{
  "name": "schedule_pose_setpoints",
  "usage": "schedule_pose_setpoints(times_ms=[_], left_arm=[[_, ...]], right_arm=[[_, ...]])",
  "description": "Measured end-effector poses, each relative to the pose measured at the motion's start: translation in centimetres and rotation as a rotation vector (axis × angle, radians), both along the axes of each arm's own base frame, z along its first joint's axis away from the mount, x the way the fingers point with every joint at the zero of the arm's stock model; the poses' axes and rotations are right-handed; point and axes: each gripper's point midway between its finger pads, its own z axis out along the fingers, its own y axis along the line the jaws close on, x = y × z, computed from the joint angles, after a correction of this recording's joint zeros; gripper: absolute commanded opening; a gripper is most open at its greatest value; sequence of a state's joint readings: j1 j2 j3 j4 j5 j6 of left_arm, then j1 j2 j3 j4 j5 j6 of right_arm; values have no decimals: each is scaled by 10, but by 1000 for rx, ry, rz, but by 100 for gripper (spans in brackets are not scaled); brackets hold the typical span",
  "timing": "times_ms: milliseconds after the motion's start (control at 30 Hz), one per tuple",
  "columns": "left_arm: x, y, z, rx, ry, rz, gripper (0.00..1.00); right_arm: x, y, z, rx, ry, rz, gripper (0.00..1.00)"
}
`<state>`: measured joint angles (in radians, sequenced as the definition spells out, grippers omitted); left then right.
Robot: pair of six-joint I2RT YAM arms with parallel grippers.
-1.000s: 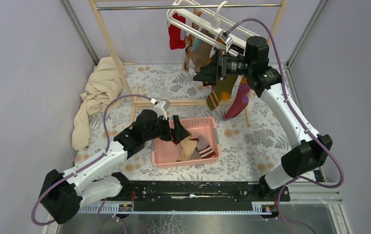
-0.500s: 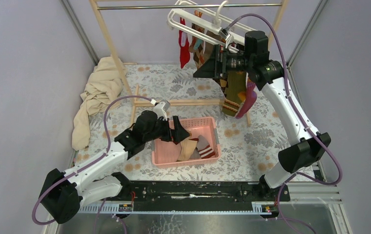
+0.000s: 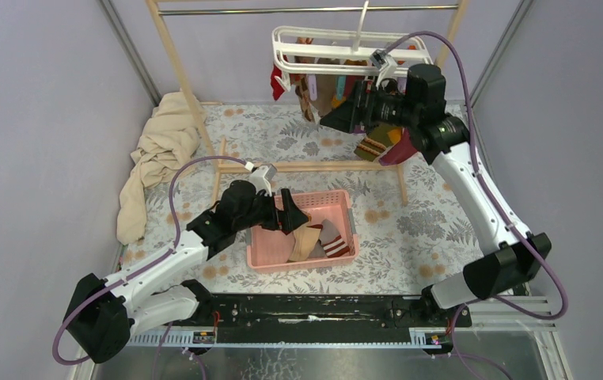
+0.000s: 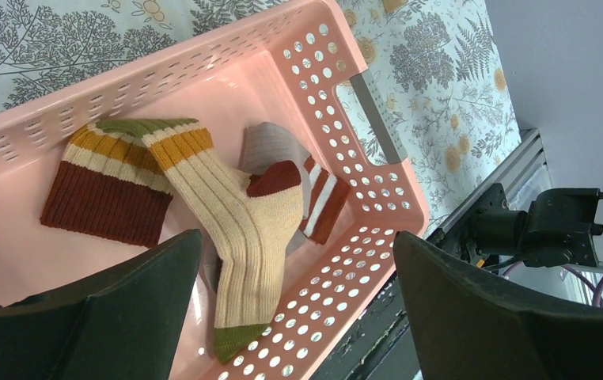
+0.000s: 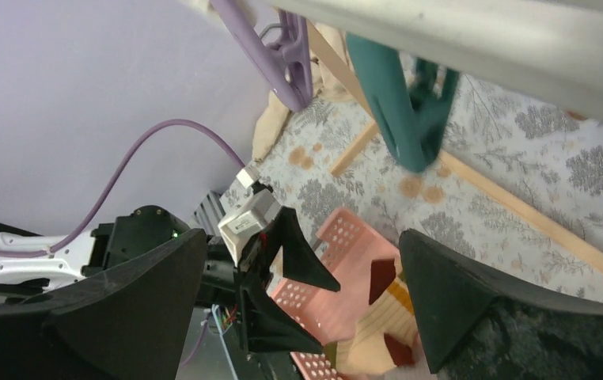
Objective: Remove the socks clipped to the hanger
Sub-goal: Adjust the hanger on the clothesline.
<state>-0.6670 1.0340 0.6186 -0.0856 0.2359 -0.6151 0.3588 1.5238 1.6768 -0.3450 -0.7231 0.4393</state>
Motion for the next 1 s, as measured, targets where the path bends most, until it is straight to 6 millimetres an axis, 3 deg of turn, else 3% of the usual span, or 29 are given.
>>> schedule_pose_setpoints(times_ms=[133, 433, 667, 1000], left_arm=[[2, -2, 0, -4, -5, 0, 99], [4, -3, -3, 1, 0, -1, 99], [5, -4, 0, -8, -14, -1, 99], [5, -4, -1, -8, -16, -2, 99]], right_arm=[[-11, -2, 8, 51, -104, 10, 100], [-24, 10, 50, 208, -208, 142, 100], [-29, 15, 56, 243, -151, 229, 100], [-61, 7, 51, 220, -85, 275, 100]])
